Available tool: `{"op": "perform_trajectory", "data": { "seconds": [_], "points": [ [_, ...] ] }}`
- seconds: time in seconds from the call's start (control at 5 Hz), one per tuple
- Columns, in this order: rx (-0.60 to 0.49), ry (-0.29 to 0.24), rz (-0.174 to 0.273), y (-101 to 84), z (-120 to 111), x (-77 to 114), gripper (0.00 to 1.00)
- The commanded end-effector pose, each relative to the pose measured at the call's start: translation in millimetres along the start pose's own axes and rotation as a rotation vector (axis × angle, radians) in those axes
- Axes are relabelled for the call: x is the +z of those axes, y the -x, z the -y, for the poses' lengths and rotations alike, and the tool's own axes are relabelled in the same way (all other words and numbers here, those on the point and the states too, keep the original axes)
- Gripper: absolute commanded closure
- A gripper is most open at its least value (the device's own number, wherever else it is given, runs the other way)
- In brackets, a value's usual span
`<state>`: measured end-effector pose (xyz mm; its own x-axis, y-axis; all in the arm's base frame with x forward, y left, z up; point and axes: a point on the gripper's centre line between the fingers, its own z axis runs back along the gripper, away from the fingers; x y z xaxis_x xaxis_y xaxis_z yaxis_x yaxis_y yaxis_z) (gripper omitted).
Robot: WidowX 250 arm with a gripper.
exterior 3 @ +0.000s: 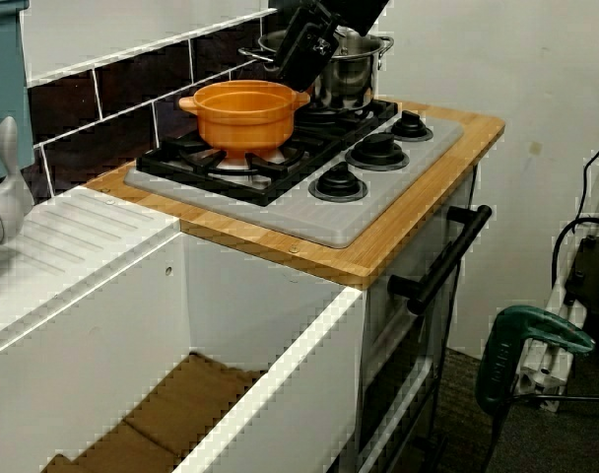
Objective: Lift pot from stove
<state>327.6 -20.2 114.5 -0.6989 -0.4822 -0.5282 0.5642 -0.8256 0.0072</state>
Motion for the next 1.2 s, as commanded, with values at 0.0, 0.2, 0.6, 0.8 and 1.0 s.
{"op": "perform_trajectory", "data": {
  "seconds": [0.0,0.2,0.6,0.8,1.0],
  "points": [
    [0.035,0.003,-0.009,15.5,2,5.3,0.0],
    [0.058,0.016,-0.025,25.6,5,7.1,0.0],
    [0.072,0.067,-0.05,37.9,20,-10.8,0.0],
    [0.074,0.083,-0.044,41.0,24,-17.8,0.0],
    [0.069,0.101,-0.031,41.4,28,-25.1,0.0]
  ]
}}
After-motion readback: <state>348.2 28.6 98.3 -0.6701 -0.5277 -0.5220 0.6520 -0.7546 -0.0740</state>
